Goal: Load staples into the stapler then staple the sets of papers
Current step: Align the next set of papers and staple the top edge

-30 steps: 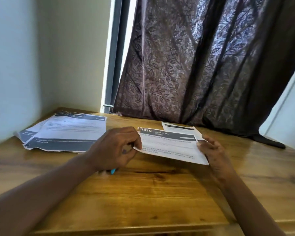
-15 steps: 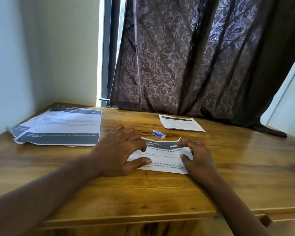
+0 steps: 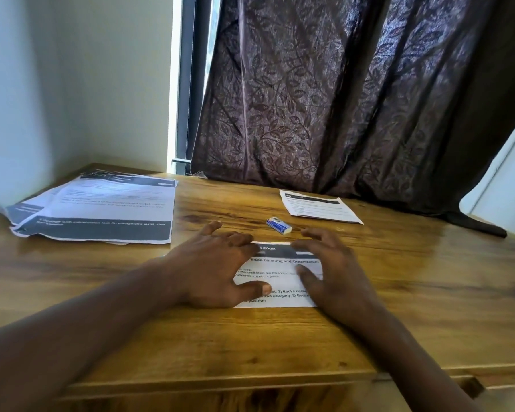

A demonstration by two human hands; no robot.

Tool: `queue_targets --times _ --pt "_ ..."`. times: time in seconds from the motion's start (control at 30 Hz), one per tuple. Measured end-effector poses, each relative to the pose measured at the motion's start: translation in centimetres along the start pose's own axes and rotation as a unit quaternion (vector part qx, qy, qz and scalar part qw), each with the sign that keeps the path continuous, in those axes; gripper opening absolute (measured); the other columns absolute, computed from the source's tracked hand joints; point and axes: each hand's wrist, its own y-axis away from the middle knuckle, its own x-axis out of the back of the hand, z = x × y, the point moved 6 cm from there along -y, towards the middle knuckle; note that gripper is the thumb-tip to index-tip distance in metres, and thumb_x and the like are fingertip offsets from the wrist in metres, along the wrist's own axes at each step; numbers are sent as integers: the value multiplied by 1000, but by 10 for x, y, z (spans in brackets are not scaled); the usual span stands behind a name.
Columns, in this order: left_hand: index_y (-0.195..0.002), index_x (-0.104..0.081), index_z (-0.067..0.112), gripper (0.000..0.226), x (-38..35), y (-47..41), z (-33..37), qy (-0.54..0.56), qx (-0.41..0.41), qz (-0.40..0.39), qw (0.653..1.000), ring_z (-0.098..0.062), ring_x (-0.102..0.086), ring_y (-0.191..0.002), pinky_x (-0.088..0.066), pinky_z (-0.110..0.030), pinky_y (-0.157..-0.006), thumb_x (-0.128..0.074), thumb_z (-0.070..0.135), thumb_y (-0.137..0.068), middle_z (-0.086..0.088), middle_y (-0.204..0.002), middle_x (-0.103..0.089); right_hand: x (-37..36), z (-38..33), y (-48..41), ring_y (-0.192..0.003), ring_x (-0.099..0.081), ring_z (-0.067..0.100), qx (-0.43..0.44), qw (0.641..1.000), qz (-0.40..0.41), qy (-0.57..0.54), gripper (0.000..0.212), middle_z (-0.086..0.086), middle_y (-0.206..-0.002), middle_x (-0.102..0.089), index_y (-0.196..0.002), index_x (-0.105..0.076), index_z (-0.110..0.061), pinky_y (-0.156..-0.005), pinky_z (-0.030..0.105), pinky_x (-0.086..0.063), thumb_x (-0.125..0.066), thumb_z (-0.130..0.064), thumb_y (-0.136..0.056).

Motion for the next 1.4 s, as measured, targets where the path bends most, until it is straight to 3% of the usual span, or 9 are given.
queue_targets --times 0.17,0.33,0.5,0.6,0.7,0.8,1.0,1.13,1.4 --pt "-161 -10 33 90 -2 -1 -3 0 -11 -6 1000 -14 -15 -156 5 -51 -125 -19 85 -88 7 -170 -13 -36 -27 -9 -152 -15 4 34 986 -153 -55 57 -18 -166 -21 -157 -29 -37 -125 38 -18 -42 -51 -103" --pt "-162 -9 33 93 -3 1 -5 -5 -10 -17 1000 -13 -13 -157 6 -56 -126 -15 87 -86 7 -170 -12 -38 -10 -9 -153 -5 -3 26 980 -196 -32 64 -22 -167 -15 -158 -23 -42 -127 39 -10 -32 -63 -99" --pt "-162 -10 31 97 -3 2 -5 0 -10 -19 1000 -14 -13 -157 5 -57 -125 -13 89 -84 7 -170 -10 -12 33 -2 -150 -17 -2 -66 985 -148 -62 71 -19 -164 -26 -153 -37 -41 -126 39 -17 -41 -70 -89" --pt "-162 -10 31 97 -1 4 -4 -1 -9 -19 1000 -15 -13 -157 4 -57 -126 -13 88 -84 7 -170 -9 2 39 10 -140 -40 5 -87 993 -77 -24 51 -16 -152 -48 -143 -54 -33 -117 33 -34 -53 -55 -96" --pt "-162 -9 31 97 -1 4 -3 -5 -4 -19 1000 -15 -13 -157 2 -56 -126 -12 88 -84 7 -170 -8 13 14 26 -103 -57 1 -60 998 26 0 21 -18 -110 -67 -112 -68 -37 -87 28 -49 -66 -43 -93" --pt "-162 -8 32 97 -2 3 -5 -10 1 -16 1000 -14 -13 -156 0 -56 -126 -11 89 -83 7 -170 -9 11 -14 41 -76 -62 0 -104 987 49 -112 11 -13 -77 -68 -84 -71 -32 -61 17 -44 -79 -40 -83" --pt "-162 -8 34 97 -3 2 -6 -13 1 -18 1000 -14 -13 -157 -1 -55 -126 -8 89 -82 9 -170 -8 6 -22 45 -79 -61 4 -150 985 -18 -89 17 -15 -82 -67 -84 -70 -32 -60 21 -42 -77 -47 -84" --pt "-162 -8 33 101 -3 2 -7 -12 -1 -18 1000 -14 -14 -156 -1 -54 -126 -4 91 -79 9 -170 -9 26 7 51 -77 -58 1 -198 980 4 0 18 -18 -82 -64 -83 -67 -34 -57 26 -39 -73 -50 -86" --pt "-162 -9 35 100 -4 1 -7 -9 -3 -8 1000 -14 -16 -156 -3 -53 -127 -4 92 -80 10 -170 -11 39 50 65 -80 -60 4 -238 971 16 -26 18 -16 -81 -66 -81 -68 -35 -63 31 -45 -76 -51 -83"
